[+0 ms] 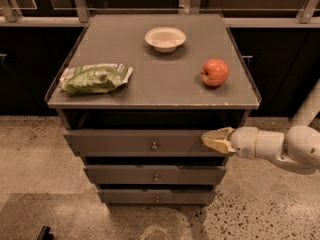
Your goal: Close top drawer
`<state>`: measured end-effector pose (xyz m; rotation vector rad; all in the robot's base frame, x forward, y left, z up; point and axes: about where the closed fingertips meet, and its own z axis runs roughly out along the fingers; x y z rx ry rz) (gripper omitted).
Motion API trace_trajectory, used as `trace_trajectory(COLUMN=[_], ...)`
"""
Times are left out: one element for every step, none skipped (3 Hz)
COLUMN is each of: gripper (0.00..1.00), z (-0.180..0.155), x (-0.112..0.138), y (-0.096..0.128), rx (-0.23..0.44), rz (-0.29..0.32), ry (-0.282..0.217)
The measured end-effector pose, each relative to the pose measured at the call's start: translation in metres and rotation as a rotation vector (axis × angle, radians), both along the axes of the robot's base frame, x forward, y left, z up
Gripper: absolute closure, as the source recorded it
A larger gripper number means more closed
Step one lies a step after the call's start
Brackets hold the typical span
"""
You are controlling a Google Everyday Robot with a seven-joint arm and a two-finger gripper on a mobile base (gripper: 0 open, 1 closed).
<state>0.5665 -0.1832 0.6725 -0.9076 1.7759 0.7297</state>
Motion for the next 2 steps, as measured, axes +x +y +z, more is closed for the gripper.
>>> trace_trajectory(gripper=[1.00,1.00], z=[-0.024,-0.034], x=[-0.018,-0.088], y=[0.001,-0.038], rx=[-0.053,-0.148], rz=[0.077,0.105], ry=[0.105,0.281])
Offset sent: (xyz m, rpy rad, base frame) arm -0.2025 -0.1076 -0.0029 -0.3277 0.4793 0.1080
